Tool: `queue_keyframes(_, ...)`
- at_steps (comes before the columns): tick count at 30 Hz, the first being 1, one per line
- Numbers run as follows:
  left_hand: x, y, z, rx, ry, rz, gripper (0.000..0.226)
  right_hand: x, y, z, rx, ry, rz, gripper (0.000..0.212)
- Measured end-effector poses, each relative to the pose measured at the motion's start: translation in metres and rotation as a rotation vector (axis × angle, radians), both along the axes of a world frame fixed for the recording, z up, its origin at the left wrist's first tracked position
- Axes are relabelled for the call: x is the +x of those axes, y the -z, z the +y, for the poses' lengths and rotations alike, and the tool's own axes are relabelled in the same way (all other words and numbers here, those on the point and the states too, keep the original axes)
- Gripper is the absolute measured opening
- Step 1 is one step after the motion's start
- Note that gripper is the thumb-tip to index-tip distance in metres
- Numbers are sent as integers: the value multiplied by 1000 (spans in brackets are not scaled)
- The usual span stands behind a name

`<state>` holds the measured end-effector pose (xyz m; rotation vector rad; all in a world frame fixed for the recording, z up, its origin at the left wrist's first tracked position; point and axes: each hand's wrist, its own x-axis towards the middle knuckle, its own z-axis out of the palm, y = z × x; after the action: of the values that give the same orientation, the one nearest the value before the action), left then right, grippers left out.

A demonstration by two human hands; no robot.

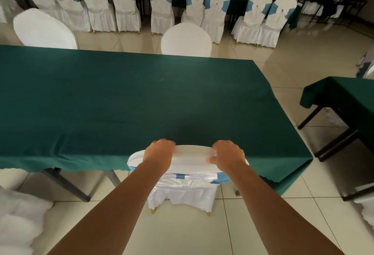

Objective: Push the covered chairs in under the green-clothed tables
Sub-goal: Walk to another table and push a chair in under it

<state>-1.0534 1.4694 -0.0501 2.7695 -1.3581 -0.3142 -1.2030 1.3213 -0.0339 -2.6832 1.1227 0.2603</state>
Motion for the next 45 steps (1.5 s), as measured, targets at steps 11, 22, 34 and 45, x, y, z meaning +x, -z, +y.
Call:
queue_keyframes(11, 6, 2, -12, -10, 1, -23, 24, 8, 0, -15, 36, 27, -8, 24)
queue_keyframes(22, 3, 8, -14, -21, -16, -32, 36, 9, 0, -20, 19, 19, 0, 21)
queue_keyframes(34, -34, -11, 28, -77, 24, 171, 54, -39, -6, 18, 58, -94, -190, 56)
queue_keyframes(45, -174, -71, 141, -135, -93, 60, 37, -160, -53, 96, 64, -273, -158, 44)
